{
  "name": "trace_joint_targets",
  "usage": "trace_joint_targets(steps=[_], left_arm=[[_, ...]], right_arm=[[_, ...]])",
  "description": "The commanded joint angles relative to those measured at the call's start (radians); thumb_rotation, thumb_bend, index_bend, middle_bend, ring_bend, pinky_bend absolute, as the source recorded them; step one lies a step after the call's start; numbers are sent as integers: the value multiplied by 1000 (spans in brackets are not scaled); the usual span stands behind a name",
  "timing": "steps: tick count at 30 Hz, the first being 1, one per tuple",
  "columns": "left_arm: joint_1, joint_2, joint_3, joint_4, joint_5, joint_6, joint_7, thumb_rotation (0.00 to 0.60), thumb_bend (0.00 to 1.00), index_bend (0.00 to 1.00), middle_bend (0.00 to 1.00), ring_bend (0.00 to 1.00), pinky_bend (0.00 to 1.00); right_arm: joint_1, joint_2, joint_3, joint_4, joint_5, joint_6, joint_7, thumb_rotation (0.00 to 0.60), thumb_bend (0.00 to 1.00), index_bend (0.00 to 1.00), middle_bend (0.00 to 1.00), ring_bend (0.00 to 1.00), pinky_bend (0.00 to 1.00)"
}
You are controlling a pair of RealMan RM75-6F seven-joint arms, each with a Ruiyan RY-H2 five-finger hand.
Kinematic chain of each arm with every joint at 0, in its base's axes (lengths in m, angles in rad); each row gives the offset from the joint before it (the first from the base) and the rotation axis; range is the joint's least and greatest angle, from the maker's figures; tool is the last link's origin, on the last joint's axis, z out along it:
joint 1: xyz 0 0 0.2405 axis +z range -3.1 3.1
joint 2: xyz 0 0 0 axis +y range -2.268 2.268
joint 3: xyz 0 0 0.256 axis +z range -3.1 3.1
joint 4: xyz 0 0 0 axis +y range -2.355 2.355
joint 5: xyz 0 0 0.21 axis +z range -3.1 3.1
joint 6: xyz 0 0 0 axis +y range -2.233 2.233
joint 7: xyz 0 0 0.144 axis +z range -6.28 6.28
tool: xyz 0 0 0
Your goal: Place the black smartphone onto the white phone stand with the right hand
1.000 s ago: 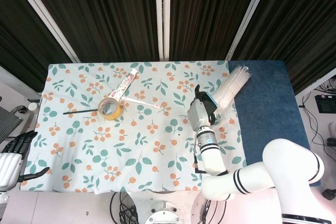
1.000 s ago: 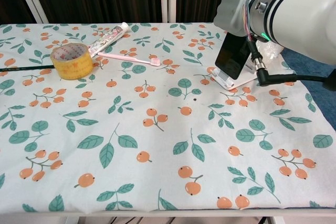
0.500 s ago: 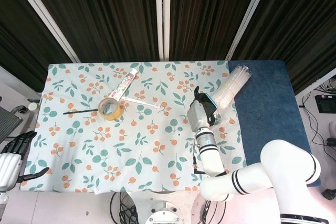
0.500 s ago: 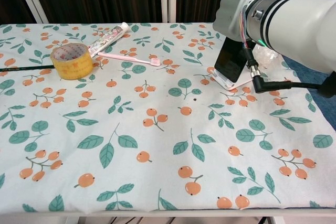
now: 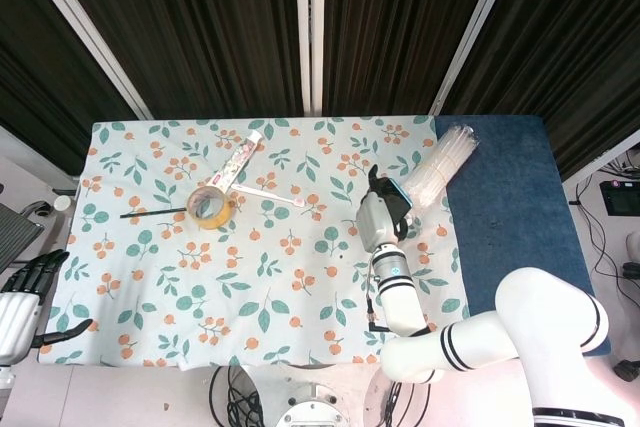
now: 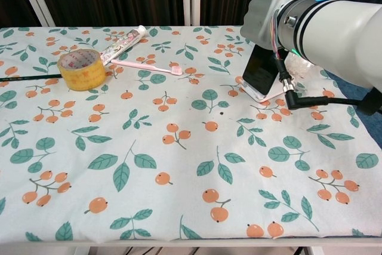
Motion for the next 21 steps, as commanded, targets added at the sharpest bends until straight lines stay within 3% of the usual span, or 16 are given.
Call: trace_joint_targets(steps=[1, 21], left_arm=[[1, -1, 1, 2, 0, -1, -2, 452, 73, 89, 88, 99, 214], [-1, 0, 0, -2, 3, 0, 1, 454, 74, 88, 88, 99, 214]], right_arm=[[-2, -1, 2, 2, 2, -1, -1, 600, 385, 467, 325, 324, 0], [-22, -3, 5, 8, -9, -9, -4, 600, 385, 427, 289, 281, 0]])
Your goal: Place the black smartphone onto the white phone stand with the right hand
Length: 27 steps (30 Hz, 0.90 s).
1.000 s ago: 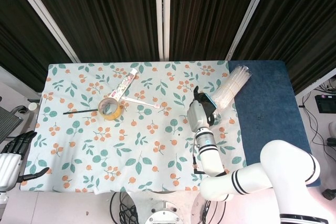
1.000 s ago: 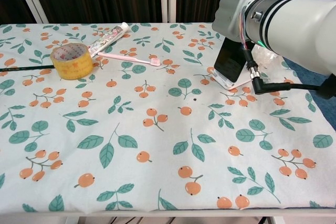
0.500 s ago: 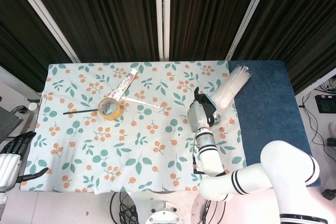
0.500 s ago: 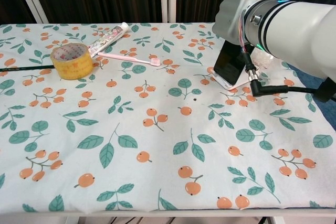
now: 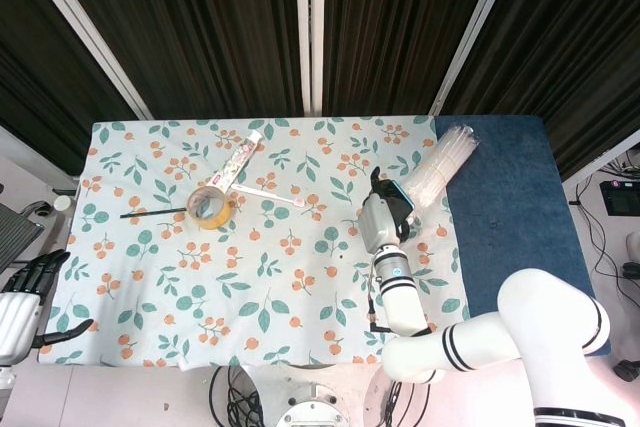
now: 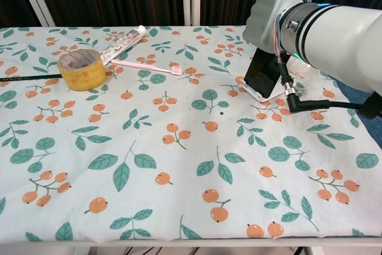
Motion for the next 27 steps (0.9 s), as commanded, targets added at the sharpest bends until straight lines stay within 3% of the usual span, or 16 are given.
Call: trace_joint_targets(steps=[1, 8, 27], left_arm=[[0, 1, 0, -1, 0, 0, 1, 455, 74, 88, 88, 99, 214], [0, 1, 0, 0, -3, -2, 0, 453, 73, 89, 88, 99, 214], [3, 2, 0, 6, -5, 0, -7, 454, 74, 89, 88, 99, 214]], right_arm=[[-2, 1, 1, 1, 0, -3, 0, 600, 385, 414, 283, 277, 0], [-7, 1, -3, 6, -8, -9, 1, 600, 385, 365, 257, 252, 0], [-13, -12, 1, 26, -27, -16, -3, 600, 385, 359, 241, 241, 0]])
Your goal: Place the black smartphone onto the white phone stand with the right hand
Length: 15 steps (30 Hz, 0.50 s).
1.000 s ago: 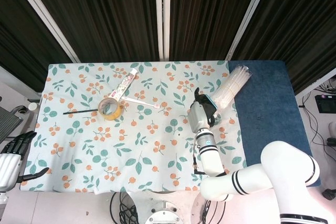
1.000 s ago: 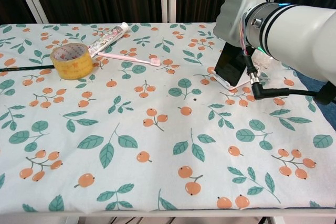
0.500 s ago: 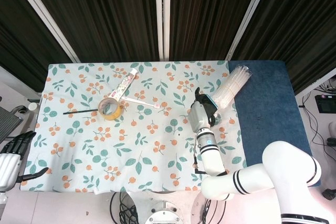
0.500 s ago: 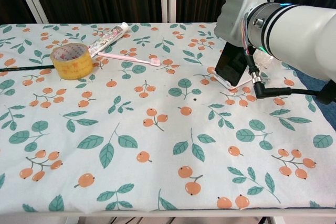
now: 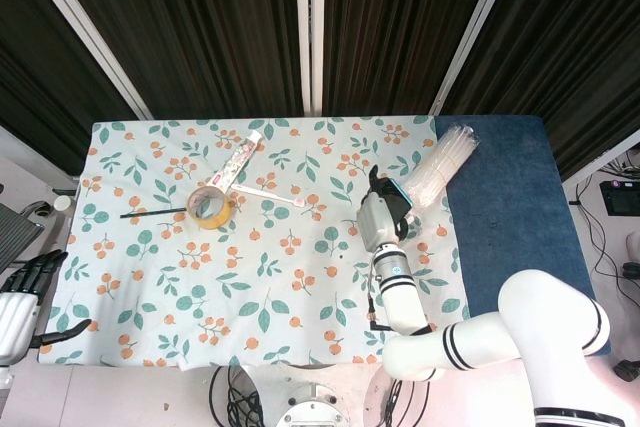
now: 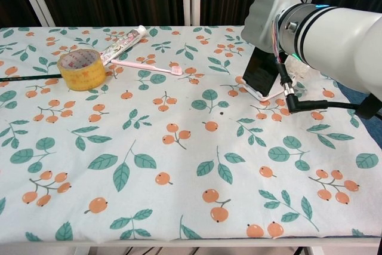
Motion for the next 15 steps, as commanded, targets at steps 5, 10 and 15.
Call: trace_joint_targets(steps=[5, 10, 15], left_arm=[[1, 0, 1, 1, 0, 0, -2, 456, 73, 89, 88, 100, 214], [1, 0, 0, 1, 1, 1, -2, 454, 74, 89, 88, 99, 214], [2, -1, 1, 2, 0, 0, -1, 455, 73, 89, 88, 99, 214]], right_arm=[[-2, -1, 6, -3, 5, 1, -2, 600, 359, 263, 214, 198, 0], [-3, 7, 11, -16, 9, -3, -2, 600, 265, 6, 61, 19, 0], [-6, 16, 14, -29, 4, -9, 10, 600, 180, 0, 0, 0, 0]])
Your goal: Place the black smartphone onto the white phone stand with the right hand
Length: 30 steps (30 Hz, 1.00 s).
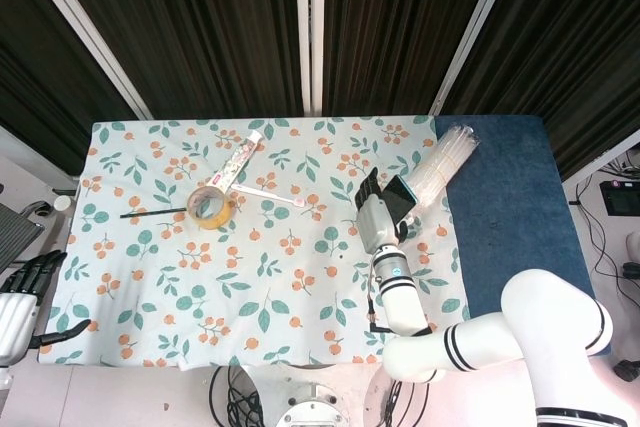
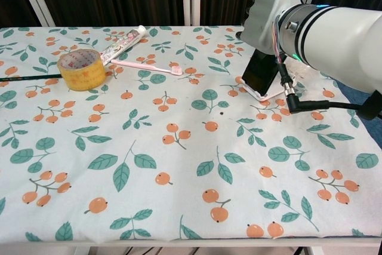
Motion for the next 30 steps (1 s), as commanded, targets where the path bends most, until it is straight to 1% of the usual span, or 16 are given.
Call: trace_joint_targets(steps=[1, 8, 10, 12, 14, 16, 18, 20, 21, 23, 24, 25, 26, 27, 29, 30], left_arm=[[0, 0, 0, 0, 0, 0, 0, 456, 73, 89, 88, 99, 214], [0, 0, -1, -1, 0, 1, 1, 456, 74, 88, 88, 99, 214], [1, 0, -1, -1, 0, 2, 1, 454, 74, 89, 88, 99, 214], [1, 0, -2, 0, -2, 3, -1, 456, 73, 89, 88, 99, 214], [2, -1, -3, 2, -4, 4, -3, 456, 73, 89, 88, 99, 214], [3, -1, -4, 5, -7, 3, -5, 455, 74, 88, 88, 99, 214], [3, 0, -3, 7, -8, 2, -6, 455, 73, 88, 88, 99, 214], [3, 1, -3, 6, -7, 0, -3, 454, 74, 88, 88, 99, 214], [2, 2, -3, 3, -8, -1, 2, 454, 73, 88, 88, 99, 214], [1, 4, -5, -5, -7, 0, 10, 454, 73, 88, 88, 99, 214], [0, 7, -6, -12, -6, 1, 19, 455, 73, 88, 88, 99, 214], [0, 9, -7, -18, -5, 2, 27, 454, 74, 89, 88, 99, 214], [-1, 11, -7, -25, -3, 2, 36, 456, 74, 89, 88, 99, 214], [-3, 14, -8, -34, -2, 1, 51, 455, 74, 89, 88, 99, 214], [-6, 17, -10, -50, 0, -1, 75, 457, 74, 88, 88, 99, 214], [-8, 19, -11, -60, 0, -3, 90, 456, 74, 88, 88, 99, 214]], right_arm=[[-2, 4, 2, -6, -3, -3, 7, 600, 172, 0, 0, 0, 0], [-11, 27, -1, -31, -36, -5, 40, 600, 144, 0, 0, 0, 0], [-20, 52, -1, -67, -73, 6, 73, 600, 132, 0, 0, 0, 0], [-41, 98, -13, -137, -141, 26, 126, 600, 127, 0, 0, 0, 0], [-75, 157, -35, -222, -224, 56, 194, 600, 125, 0, 0, 0, 0], [-140, 241, -84, -326, -368, 107, 309, 600, 124, 0, 0, 0, 0], [-234, 331, -165, -398, -560, 170, 456, 600, 124, 0, 0, 0, 0], [-329, 403, -248, -420, -729, 231, 593, 600, 125, 0, 0, 0, 0], [-398, 444, -303, -411, -836, 271, 694, 600, 123, 0, 0, 0, 0], [-502, 494, -377, -355, -987, 327, 868, 600, 114, 0, 0, 0, 0], [-571, 515, -416, -287, -1076, 362, 998, 600, 102, 0, 0, 0, 0], [-623, 523, -436, -223, -1126, 390, 1097, 600, 91, 0, 0, 0, 0], [-674, 524, -449, -157, -1159, 417, 1191, 600, 87, 0, 0, 0, 0], [-740, 519, -458, -68, -1182, 444, 1304, 600, 85, 0, 0, 0, 0], [-831, 497, -454, 64, -1188, 474, 1458, 600, 84, 0, 0, 0, 0], [-888, 474, -444, 151, -1182, 483, 1556, 600, 84, 0, 0, 0, 0]])
